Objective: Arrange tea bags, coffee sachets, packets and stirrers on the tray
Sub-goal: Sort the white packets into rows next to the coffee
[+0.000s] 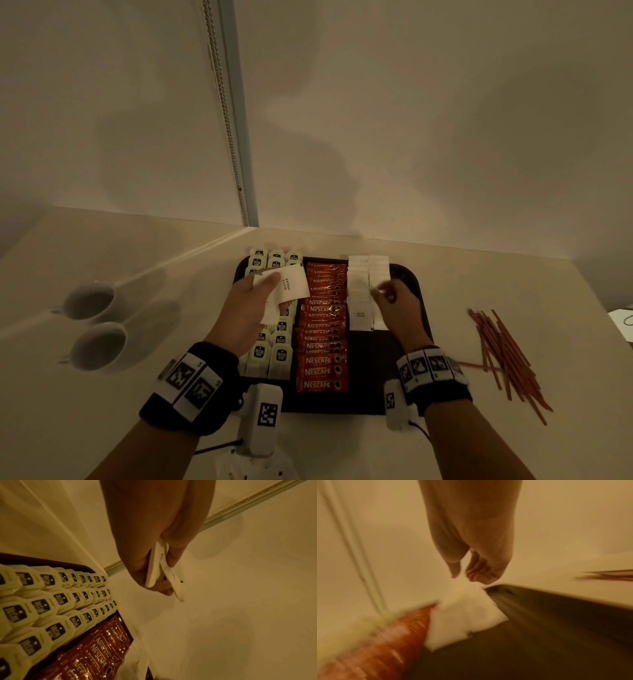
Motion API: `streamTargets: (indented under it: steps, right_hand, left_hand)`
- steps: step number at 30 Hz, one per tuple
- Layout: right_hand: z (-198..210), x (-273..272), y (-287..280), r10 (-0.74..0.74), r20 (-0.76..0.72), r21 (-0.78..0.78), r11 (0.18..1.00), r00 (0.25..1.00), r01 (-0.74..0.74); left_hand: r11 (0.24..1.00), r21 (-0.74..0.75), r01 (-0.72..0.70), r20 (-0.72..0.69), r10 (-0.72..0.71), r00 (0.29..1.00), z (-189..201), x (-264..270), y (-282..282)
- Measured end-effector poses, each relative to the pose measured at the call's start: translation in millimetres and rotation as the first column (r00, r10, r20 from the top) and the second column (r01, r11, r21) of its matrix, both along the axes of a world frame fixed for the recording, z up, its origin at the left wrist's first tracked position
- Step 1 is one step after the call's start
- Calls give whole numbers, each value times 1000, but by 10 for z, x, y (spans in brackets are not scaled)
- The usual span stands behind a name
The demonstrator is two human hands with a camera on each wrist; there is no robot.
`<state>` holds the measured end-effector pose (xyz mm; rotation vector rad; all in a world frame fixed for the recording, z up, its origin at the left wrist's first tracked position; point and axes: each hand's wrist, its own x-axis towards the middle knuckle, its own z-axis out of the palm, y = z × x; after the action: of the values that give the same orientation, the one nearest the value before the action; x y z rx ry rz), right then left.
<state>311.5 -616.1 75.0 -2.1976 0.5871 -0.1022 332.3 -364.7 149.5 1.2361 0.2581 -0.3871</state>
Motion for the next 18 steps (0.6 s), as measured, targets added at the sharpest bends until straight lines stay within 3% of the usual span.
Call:
streamTargets:
  steps: [3, 6, 8, 10, 13, 18]
  right_hand:
    - [496, 57, 440, 290, 154, 304, 896, 945, -324]
    - [731, 104, 702, 422, 237, 332, 811, 875, -481]
    - [758, 122, 750, 425, 255, 307, 817, 869, -489]
    - [743, 103, 760, 351, 277, 429, 788, 894, -442]
    - [709, 32, 769, 249, 264, 637, 681, 932, -362]
    - [669, -56, 813, 176, 250, 705, 640, 952, -304]
  left_hand:
    - [994, 99, 40, 78, -48, 996, 14, 1, -65]
    - [978, 202, 44, 179, -81, 981, 46, -6, -112]
    - [975, 221, 34, 226, -85, 970, 66, -10, -118]
    - [974, 226, 19, 249, -76, 966, 81, -11, -109]
    - [969, 248, -2, 277, -69, 959, 107, -23, -101]
    - [966, 252, -53, 314, -30, 949, 182, -39, -125]
